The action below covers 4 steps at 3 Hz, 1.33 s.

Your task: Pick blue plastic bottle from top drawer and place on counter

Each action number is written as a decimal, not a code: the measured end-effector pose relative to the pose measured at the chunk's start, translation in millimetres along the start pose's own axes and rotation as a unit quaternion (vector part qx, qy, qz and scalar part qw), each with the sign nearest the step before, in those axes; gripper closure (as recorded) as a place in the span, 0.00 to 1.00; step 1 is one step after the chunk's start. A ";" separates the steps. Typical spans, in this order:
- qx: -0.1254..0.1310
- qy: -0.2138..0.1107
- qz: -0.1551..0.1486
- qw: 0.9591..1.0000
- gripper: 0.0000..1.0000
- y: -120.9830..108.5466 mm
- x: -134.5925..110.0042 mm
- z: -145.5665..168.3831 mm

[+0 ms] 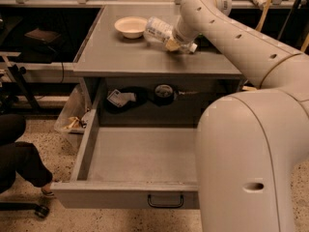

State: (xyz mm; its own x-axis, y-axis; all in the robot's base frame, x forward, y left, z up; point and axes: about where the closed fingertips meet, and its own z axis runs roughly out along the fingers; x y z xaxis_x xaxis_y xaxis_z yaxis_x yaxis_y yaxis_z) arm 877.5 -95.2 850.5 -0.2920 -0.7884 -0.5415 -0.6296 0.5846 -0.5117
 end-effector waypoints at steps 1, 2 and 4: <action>0.000 0.000 0.000 1.000 0.35 0.0 0.0 0.0; 0.000 0.000 0.000 1.000 0.12 0.1 0.0 0.1; 0.000 0.000 0.000 1.000 0.00 -3.5 -3.8 -4.6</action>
Offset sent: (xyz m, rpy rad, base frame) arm 0.0000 0.0000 0.0000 0.0000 0.0000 0.0000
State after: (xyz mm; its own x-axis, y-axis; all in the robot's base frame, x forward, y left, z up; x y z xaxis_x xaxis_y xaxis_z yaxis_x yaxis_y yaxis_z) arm 877.5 -95.1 857.5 -0.2920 -0.7885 -0.5413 -0.6296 0.5845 -0.5118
